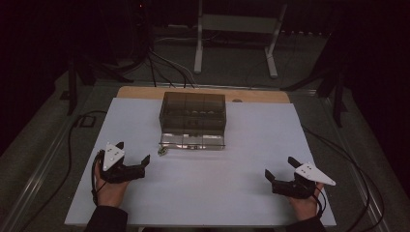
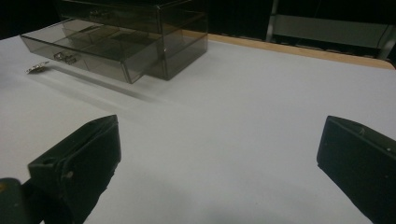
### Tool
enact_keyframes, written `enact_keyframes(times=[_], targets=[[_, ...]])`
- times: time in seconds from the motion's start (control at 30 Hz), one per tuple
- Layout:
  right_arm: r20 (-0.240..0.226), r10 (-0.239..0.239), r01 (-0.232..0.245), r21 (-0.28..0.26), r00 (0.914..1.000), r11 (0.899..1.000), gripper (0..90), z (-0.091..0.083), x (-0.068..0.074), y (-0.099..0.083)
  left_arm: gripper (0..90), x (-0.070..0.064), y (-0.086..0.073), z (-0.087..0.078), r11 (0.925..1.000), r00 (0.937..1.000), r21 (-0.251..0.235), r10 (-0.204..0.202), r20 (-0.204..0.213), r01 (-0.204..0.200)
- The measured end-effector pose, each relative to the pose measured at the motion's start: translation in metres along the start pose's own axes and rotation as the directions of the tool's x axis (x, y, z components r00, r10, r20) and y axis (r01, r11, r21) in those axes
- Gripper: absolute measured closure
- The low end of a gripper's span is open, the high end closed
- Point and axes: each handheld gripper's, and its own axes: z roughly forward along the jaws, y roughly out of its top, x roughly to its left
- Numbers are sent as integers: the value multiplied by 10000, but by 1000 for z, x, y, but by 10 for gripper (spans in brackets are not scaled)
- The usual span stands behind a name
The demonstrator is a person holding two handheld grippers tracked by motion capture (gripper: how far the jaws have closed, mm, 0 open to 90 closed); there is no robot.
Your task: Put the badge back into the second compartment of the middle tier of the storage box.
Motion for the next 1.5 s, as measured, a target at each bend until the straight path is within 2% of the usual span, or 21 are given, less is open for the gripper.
enact_keyframes(times=[0.6,1.03,1.3,1.5], targets=[[-21,-18,18,36,10000,10000,0,1,0,0,10,-4,-1,32,9987,9999,514,-26,142,18],[-62,-49,49,61,10000,10000,0,2,1,0,19,-5,-2,43,9966,9997,824,-120,214,102],[-78,-56,56,77,10000,10000,0,2,1,0,35,-7,-1,50,9948,9996,1022,-79,289,49],[-90,-78,78,71,9999,9999,0,2,1,0,16,-9,-1,56,9936,9991,1126,-6,422,-42]])
